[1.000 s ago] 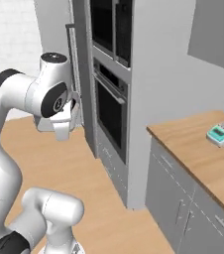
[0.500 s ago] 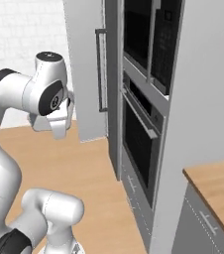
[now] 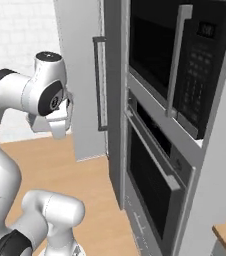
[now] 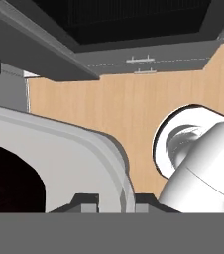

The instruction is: Take the meat container that has the chicken drumstick and place it on the second highest rack of the freezer. Then take the vegetable container that has the tomato and avocado and place it on the highest rack of the freezer.

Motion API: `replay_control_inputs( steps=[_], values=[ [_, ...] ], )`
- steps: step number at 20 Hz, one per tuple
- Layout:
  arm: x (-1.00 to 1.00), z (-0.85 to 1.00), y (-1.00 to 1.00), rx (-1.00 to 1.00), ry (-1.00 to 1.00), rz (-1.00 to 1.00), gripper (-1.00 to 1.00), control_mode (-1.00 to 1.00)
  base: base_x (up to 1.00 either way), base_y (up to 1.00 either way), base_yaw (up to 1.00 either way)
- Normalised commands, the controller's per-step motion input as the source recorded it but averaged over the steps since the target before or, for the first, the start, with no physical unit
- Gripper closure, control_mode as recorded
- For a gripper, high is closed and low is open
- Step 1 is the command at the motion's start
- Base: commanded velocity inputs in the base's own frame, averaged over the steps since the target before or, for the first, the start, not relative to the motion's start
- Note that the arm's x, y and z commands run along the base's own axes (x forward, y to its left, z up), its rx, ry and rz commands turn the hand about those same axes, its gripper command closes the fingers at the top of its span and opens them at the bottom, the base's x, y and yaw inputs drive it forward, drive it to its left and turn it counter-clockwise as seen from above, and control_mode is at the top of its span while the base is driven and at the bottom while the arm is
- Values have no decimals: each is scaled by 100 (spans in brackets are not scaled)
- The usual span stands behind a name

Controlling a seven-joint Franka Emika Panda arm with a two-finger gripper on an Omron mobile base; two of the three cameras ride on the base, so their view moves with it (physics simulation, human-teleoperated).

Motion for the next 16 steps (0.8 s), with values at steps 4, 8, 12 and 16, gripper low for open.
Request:
replay_control_inputs(
  steps=[4,8,12,16],
  values=[
    [0,0,0,0,0,0,100,100,100,49,-35],
    [0,0,0,0,0,0,100,100,88,61,-34],
    [0,0,0,0,0,0,100,100,63,86,-29],
    [0,0,0,0,0,0,100,100,35,78,-25]
  ],
)
